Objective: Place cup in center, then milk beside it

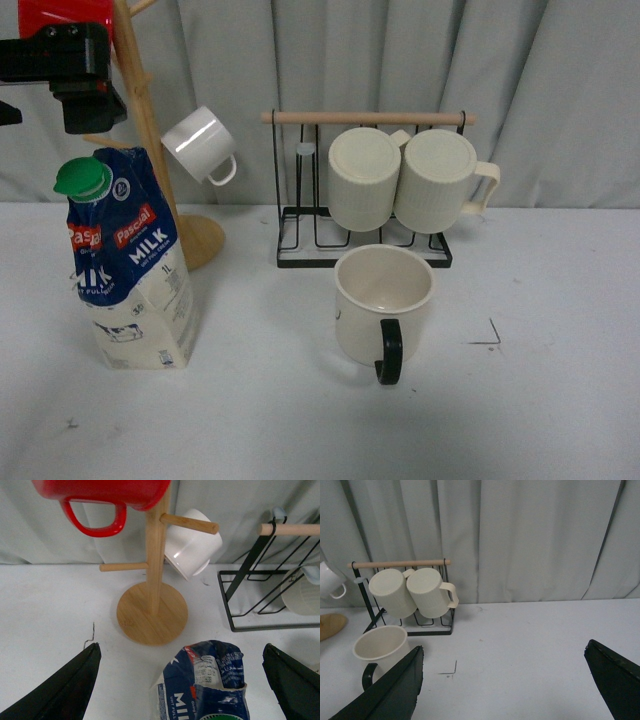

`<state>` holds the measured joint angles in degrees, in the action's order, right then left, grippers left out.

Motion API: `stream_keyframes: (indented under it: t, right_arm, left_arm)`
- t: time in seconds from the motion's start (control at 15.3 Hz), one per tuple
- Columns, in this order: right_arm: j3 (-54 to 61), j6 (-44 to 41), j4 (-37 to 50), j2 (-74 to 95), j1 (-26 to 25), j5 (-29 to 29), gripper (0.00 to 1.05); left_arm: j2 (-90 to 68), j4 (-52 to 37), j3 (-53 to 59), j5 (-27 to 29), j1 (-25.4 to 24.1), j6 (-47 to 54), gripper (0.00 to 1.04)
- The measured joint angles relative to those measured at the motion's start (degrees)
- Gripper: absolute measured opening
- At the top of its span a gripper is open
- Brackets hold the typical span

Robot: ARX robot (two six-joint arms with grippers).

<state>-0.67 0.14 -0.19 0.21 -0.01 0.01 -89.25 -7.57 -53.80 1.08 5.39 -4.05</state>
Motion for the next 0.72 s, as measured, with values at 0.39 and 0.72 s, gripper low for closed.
stream_keyframes:
  t: [0.39, 0.72]
  right_arm:
    - [0.0, 0.0, 0.0, 0.0, 0.0, 0.0, 0.98]
    - [0.0, 0.0, 0.0, 0.0, 0.0, 0.0, 0.98]
  left_arm:
    - [0.48, -0.79, 3.43, -0.55, 0.74, -0.76, 0.98]
    - [-3.56, -6.12, 7.93, 0.96, 4.72, -2.05, 0.98]
